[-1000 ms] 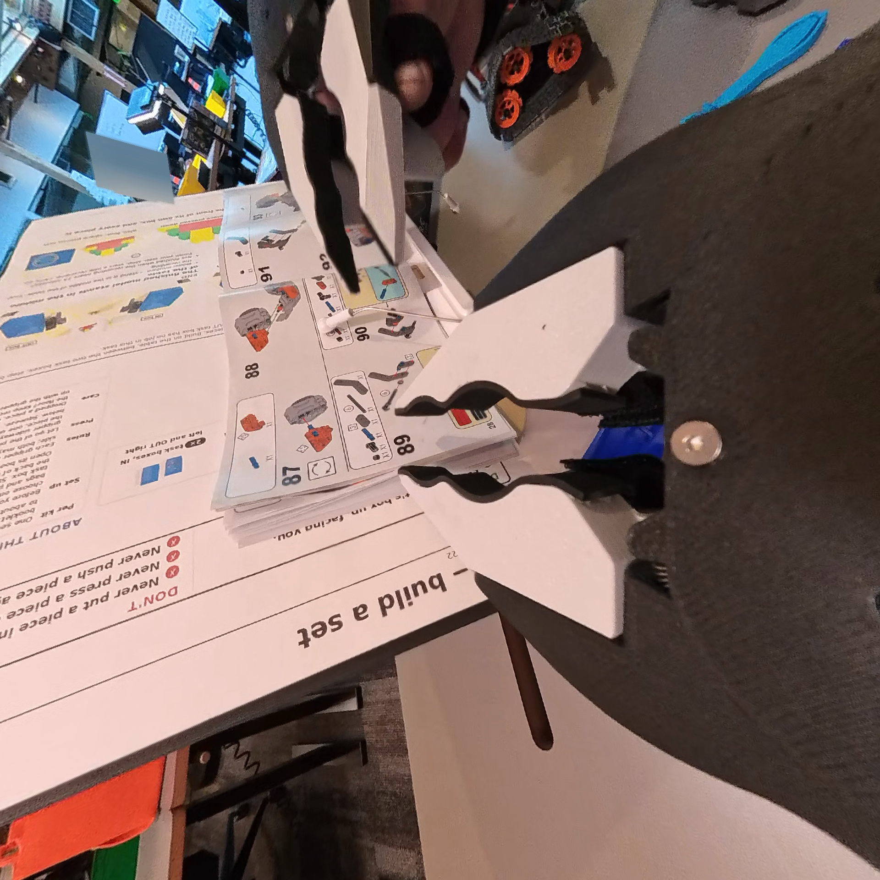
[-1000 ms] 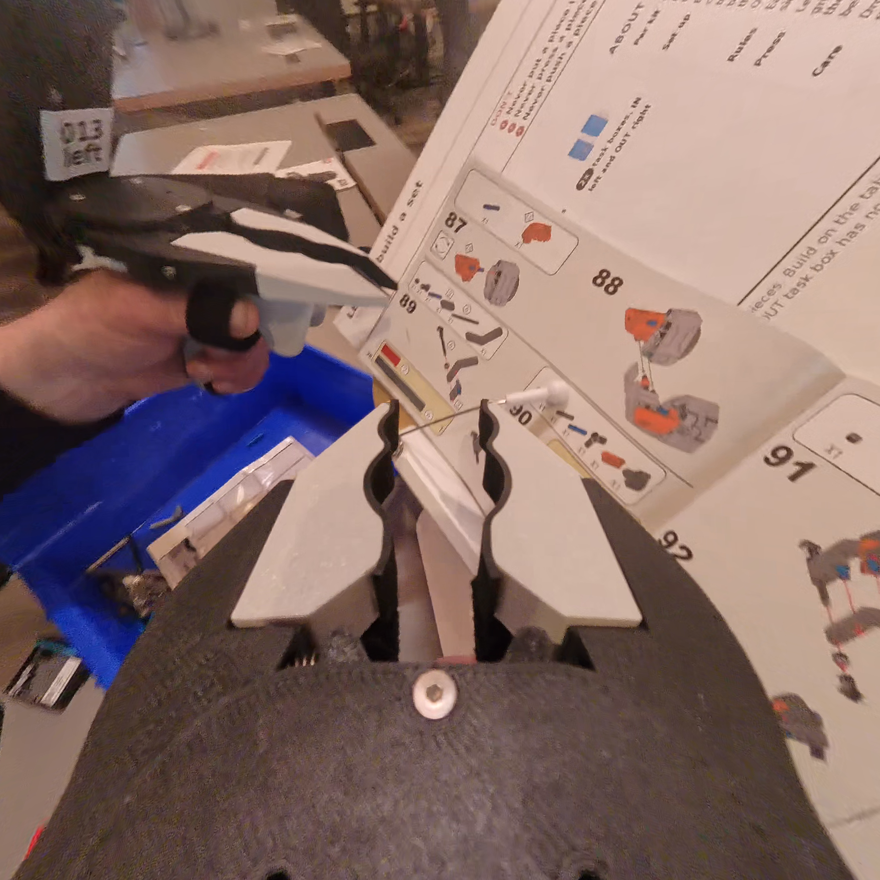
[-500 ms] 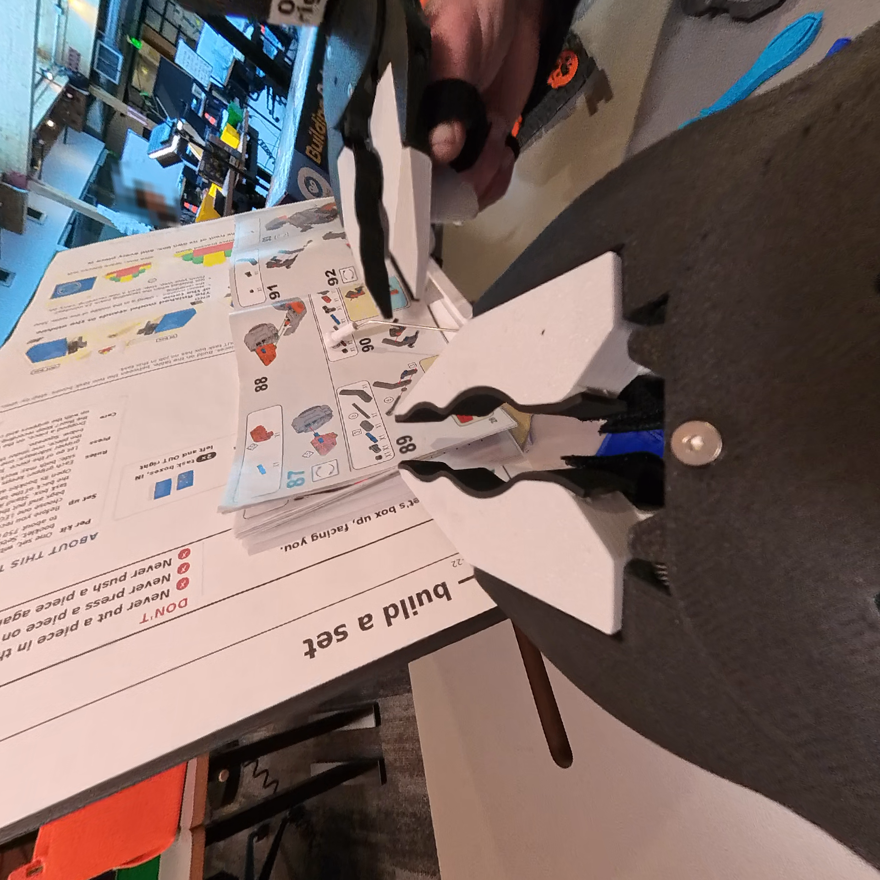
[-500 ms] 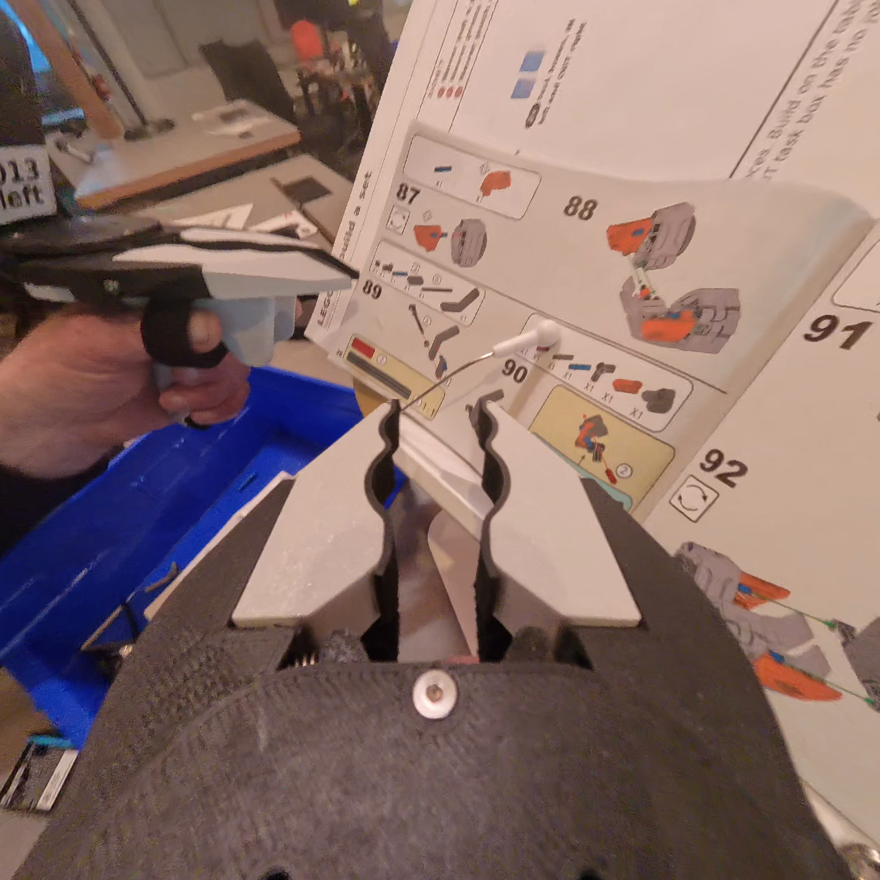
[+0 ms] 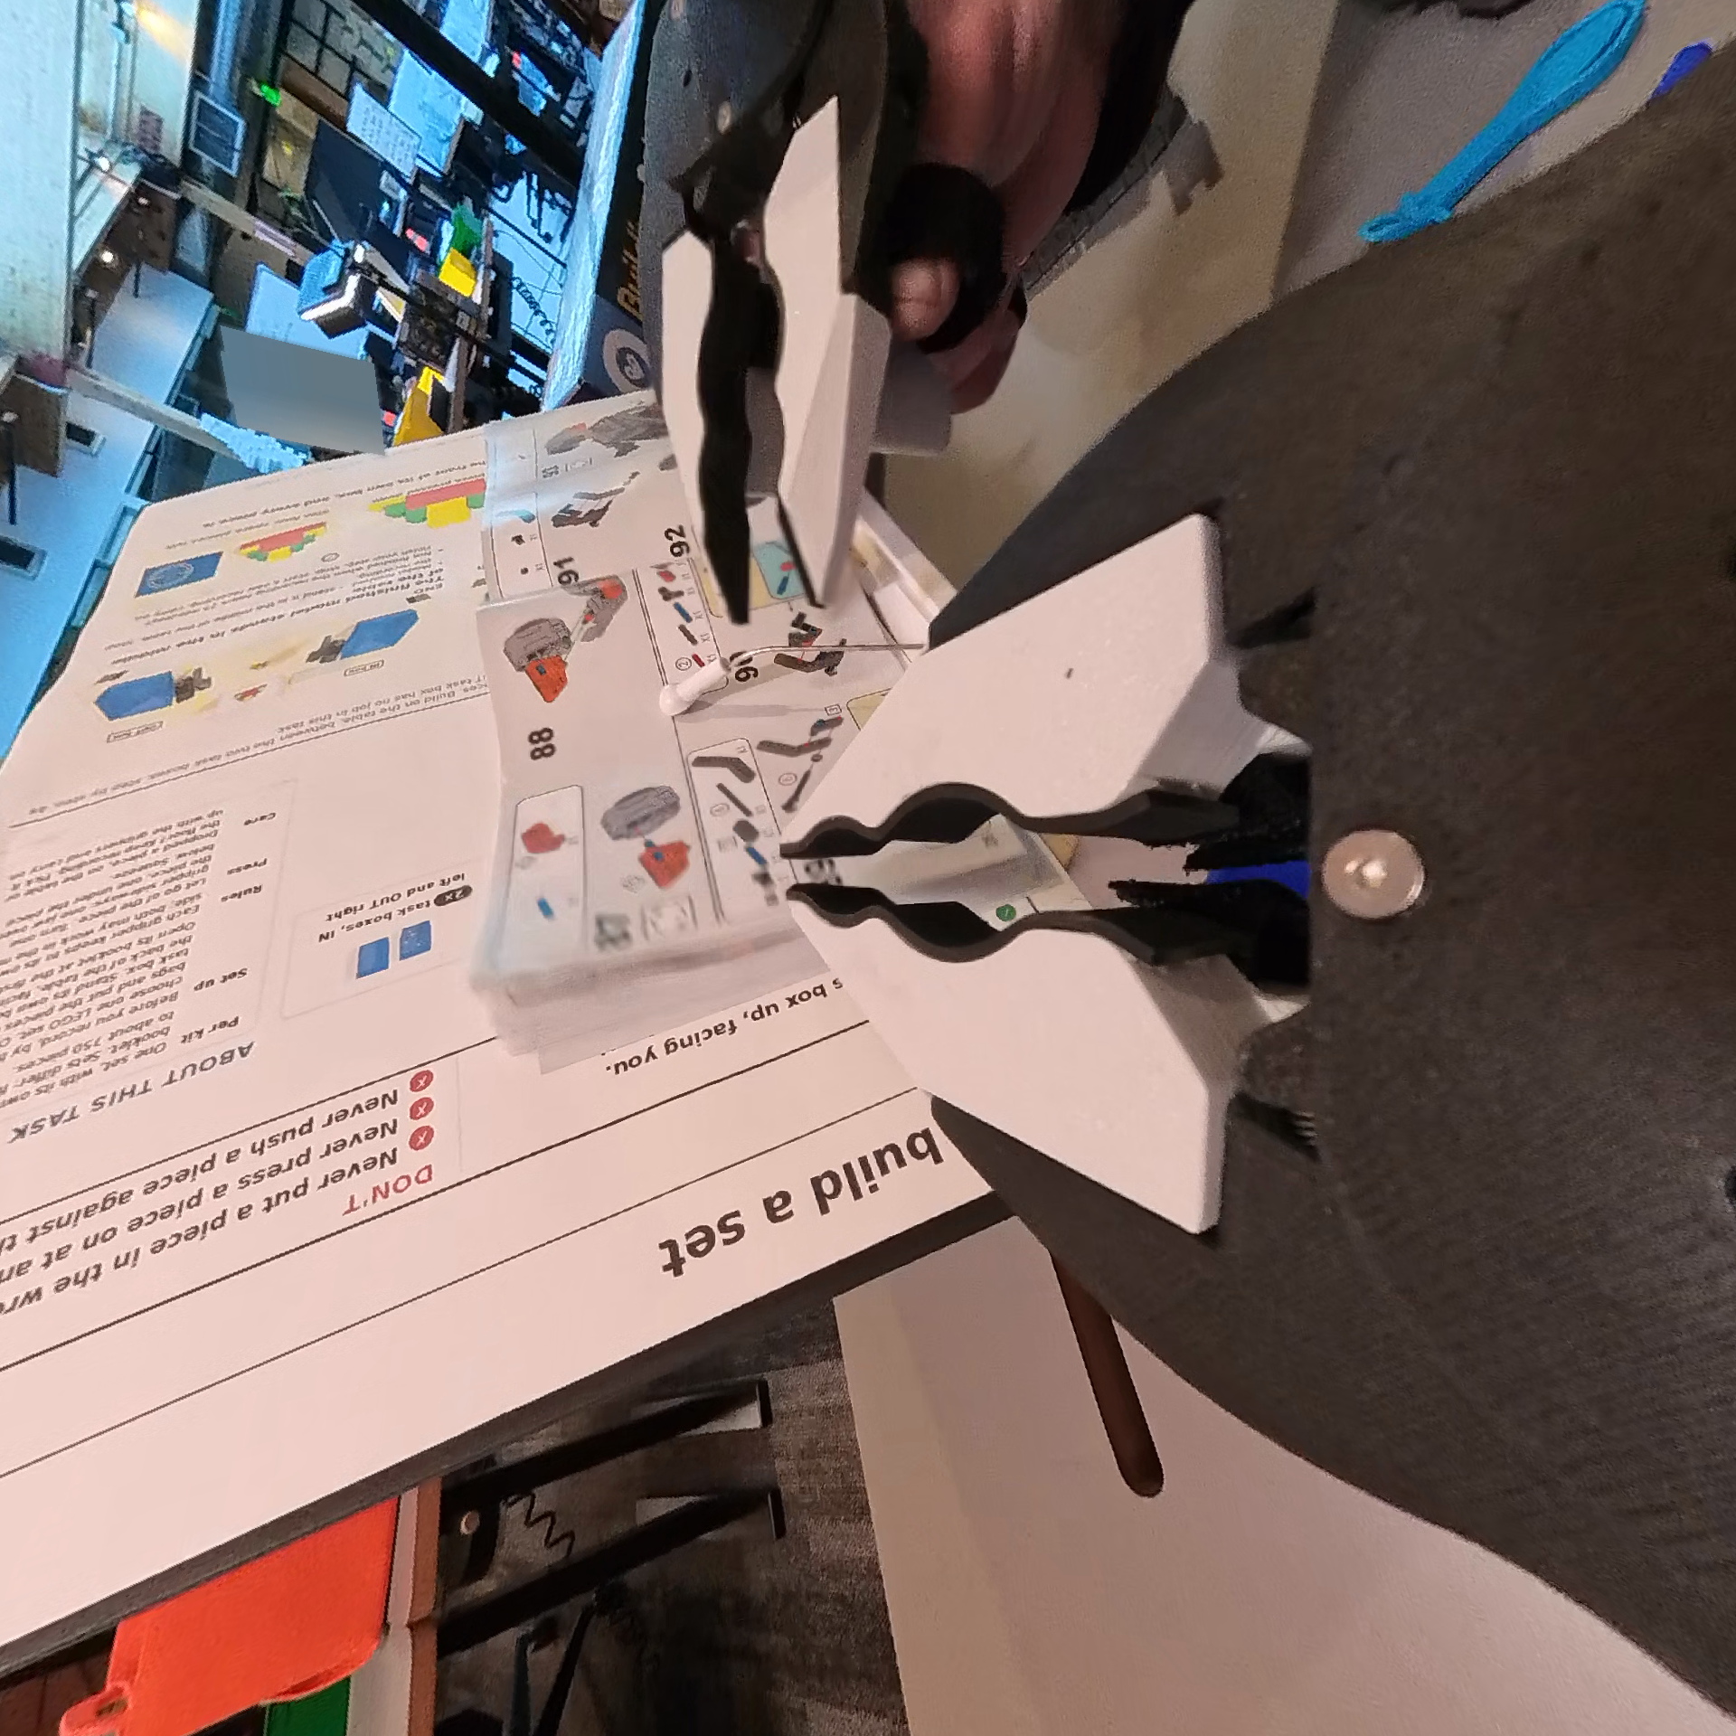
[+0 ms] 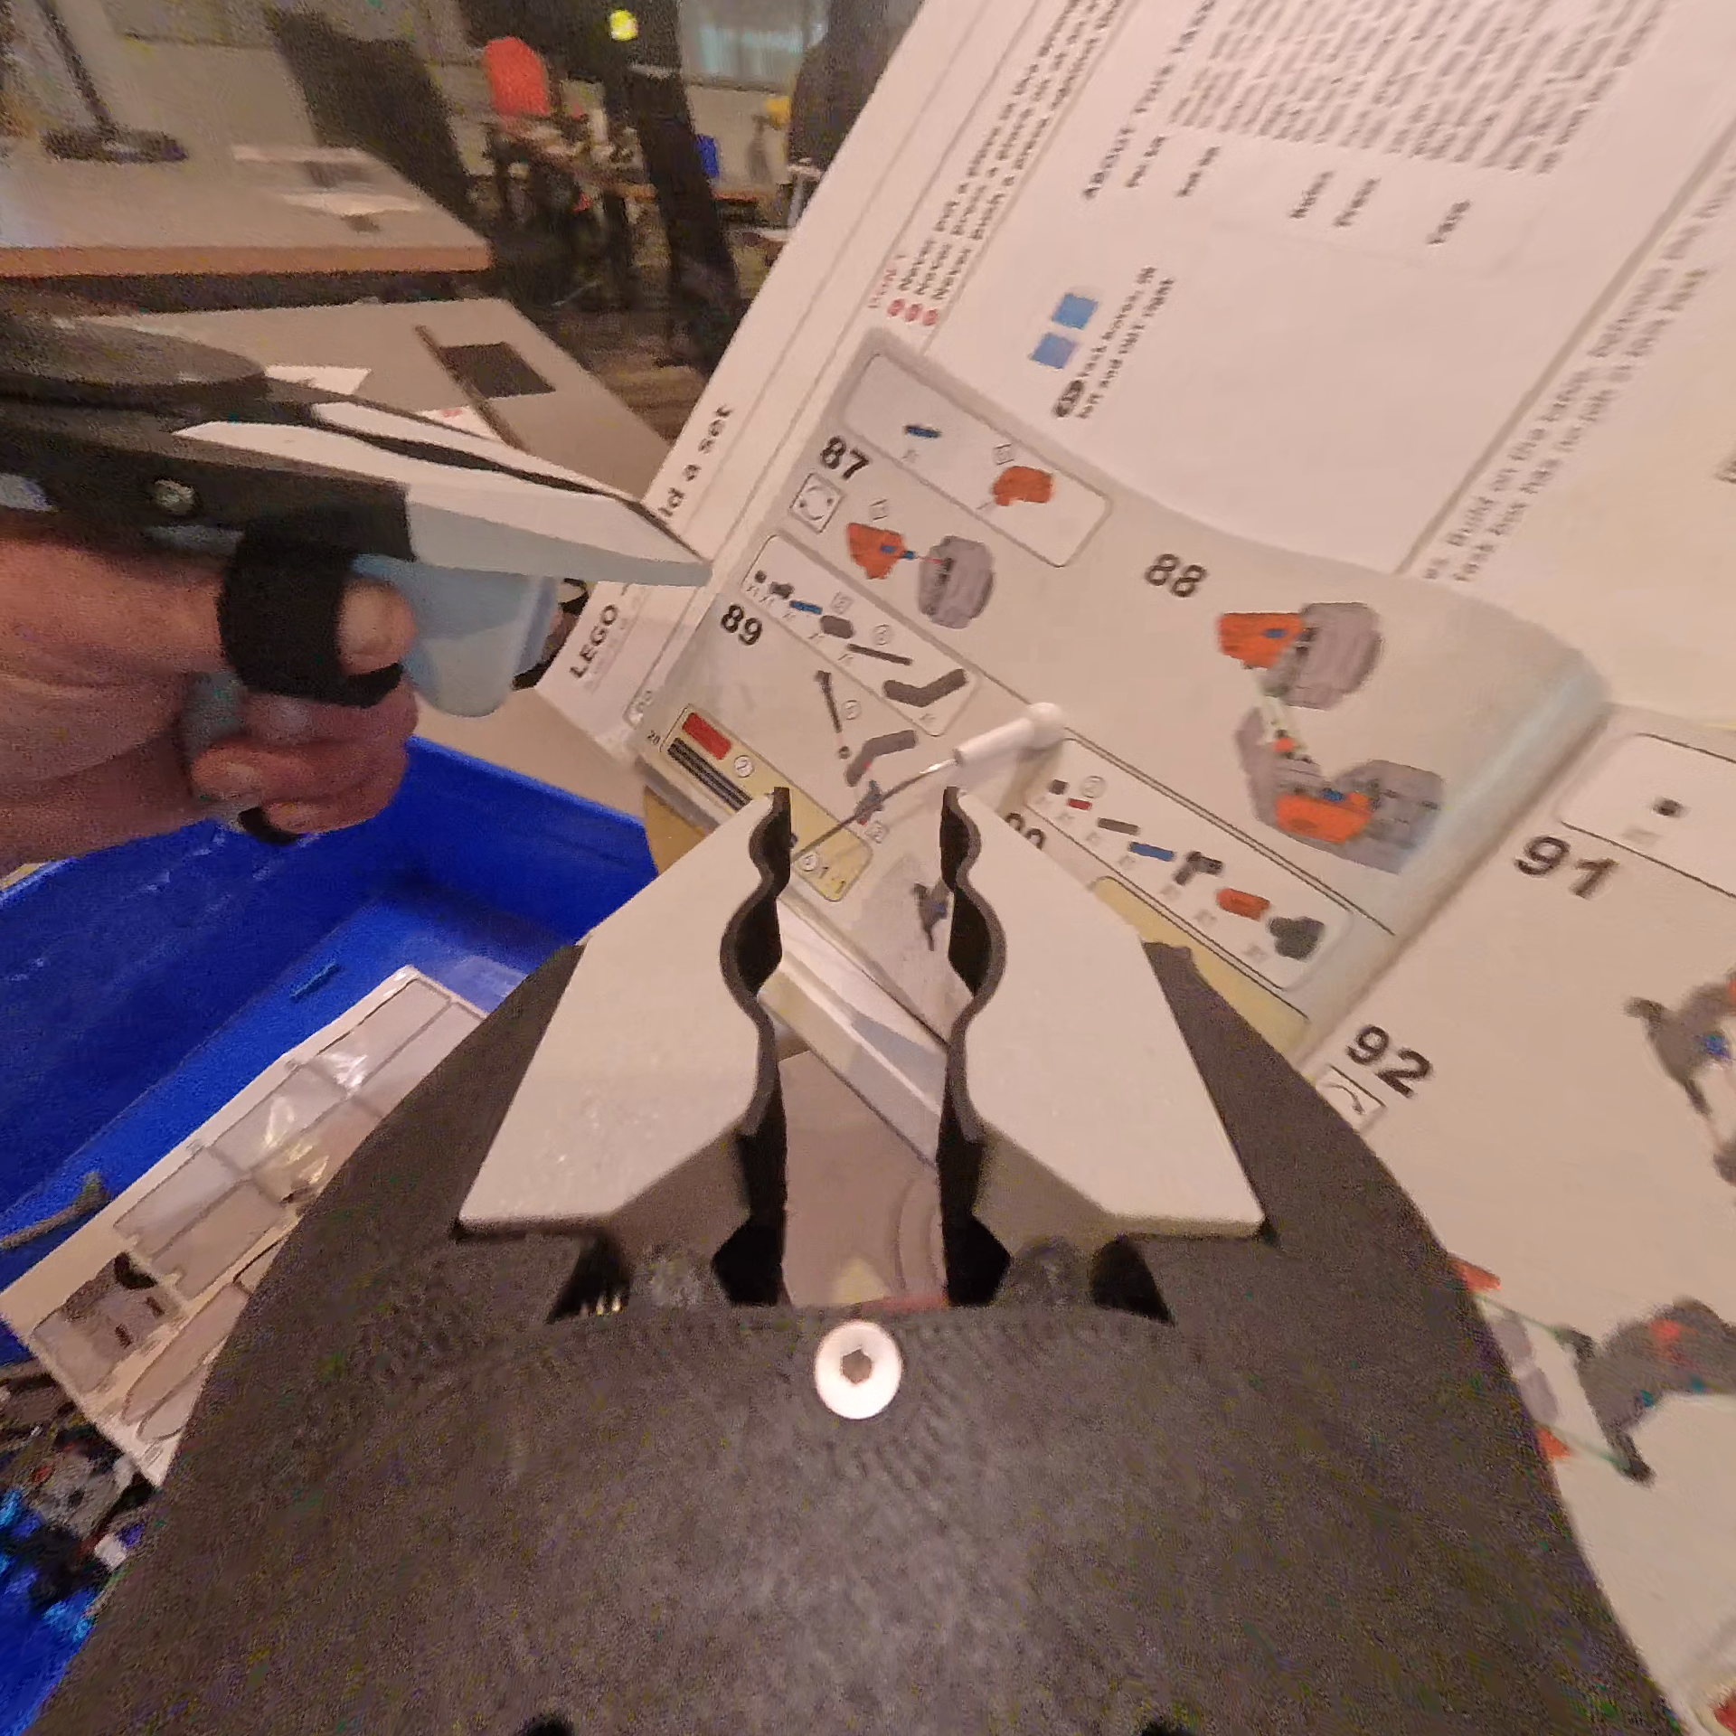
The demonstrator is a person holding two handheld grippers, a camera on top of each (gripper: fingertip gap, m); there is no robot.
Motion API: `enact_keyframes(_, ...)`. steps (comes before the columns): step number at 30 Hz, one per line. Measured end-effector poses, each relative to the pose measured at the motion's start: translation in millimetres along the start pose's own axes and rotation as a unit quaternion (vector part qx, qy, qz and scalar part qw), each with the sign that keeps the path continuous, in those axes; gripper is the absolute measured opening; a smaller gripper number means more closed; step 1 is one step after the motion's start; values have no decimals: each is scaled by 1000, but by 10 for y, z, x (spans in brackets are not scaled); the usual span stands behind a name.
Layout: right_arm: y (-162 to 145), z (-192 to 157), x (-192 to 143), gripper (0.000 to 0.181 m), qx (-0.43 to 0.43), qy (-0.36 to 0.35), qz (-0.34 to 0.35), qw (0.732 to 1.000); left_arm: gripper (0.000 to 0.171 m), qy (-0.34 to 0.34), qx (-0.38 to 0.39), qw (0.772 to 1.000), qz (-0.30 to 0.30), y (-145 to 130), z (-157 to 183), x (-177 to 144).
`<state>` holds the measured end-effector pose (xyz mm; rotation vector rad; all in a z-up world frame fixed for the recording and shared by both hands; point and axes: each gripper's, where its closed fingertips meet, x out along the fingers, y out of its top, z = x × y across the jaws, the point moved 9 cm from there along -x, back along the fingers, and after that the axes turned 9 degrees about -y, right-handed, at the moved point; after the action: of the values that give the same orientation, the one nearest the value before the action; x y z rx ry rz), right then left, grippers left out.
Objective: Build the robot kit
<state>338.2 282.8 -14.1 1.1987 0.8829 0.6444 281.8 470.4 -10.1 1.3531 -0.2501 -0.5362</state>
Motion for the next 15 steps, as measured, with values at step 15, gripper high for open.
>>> enact_keyframes(15,8,-352,314,0,-75,111,-41,990,5,41,20,999,-20,100,-128,-41)
